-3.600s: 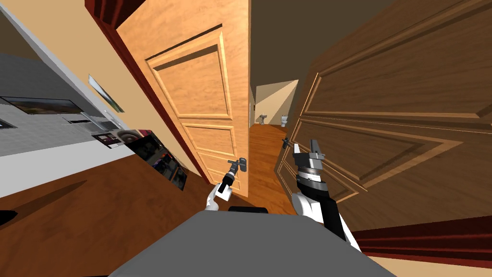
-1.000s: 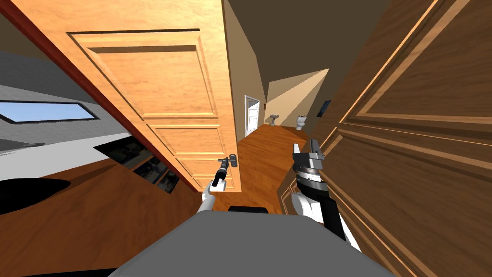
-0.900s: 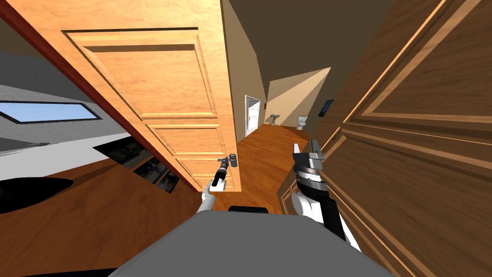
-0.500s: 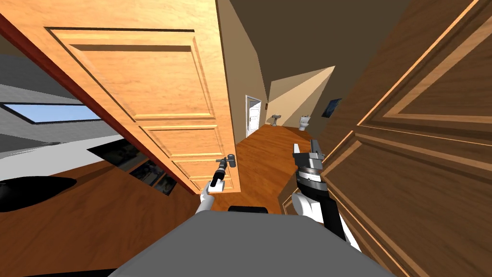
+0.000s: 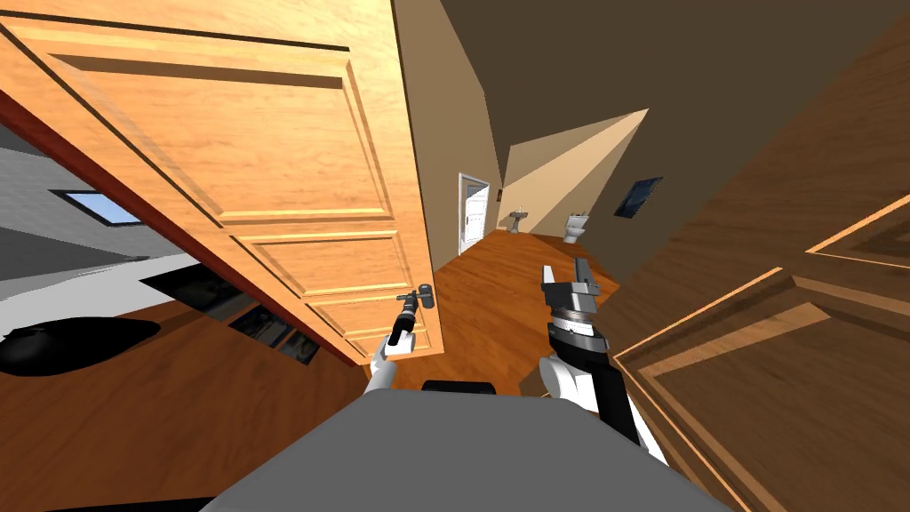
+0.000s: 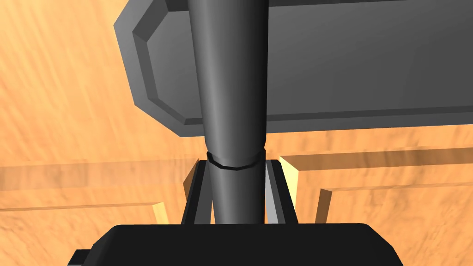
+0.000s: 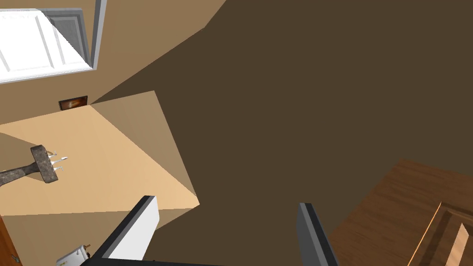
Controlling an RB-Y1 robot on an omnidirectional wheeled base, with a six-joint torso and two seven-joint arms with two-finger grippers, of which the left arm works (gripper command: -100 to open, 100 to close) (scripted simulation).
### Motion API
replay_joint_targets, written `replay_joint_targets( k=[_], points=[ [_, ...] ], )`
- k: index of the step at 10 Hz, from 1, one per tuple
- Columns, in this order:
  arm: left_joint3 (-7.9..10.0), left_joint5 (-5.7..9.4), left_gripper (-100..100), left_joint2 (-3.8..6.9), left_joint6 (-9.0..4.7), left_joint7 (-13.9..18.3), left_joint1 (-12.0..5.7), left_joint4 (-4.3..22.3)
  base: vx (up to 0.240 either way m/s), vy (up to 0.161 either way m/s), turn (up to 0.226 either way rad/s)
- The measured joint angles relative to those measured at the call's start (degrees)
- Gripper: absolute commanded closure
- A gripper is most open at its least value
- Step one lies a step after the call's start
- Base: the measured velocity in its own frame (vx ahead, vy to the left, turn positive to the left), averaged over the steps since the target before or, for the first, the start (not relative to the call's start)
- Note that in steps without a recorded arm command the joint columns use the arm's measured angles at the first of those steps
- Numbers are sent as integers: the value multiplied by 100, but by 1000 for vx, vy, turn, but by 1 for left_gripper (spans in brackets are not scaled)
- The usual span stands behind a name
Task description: Push the door open
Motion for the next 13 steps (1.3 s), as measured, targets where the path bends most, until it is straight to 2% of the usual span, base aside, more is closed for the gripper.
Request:
replay_joint_targets(
  k=[2,3,4,5,6,7,9,10,11,13],
  points=[
    [145,-13,100,-177,-11,-88,6,-13,127,-43,48],
    [158,-11,100,-183,-15,-94,-2,-21,124,17,39],
    [178,-7,100,-140,-10,-103,6,7,219,56,33],
    [193,-8,100,-136,57,-123,61,-37,180,38,18],
    [225,1,100,-99,72,-132,25,-7,142,10,66],
    [263,-7,100,-110,57,-159,56,-88,119,6,57],
    [353,9,100,-48,-77,-181,-58,74,116,7,29],
    [378,18,100,-40,10,-171,6,-39,159,1,61],
    [423,28,100,-30,-29,-176,-30,62,116,-10,42],
    [492,42,100,-34,-4,-181,23,-38,115,-16,21]
  ],
)
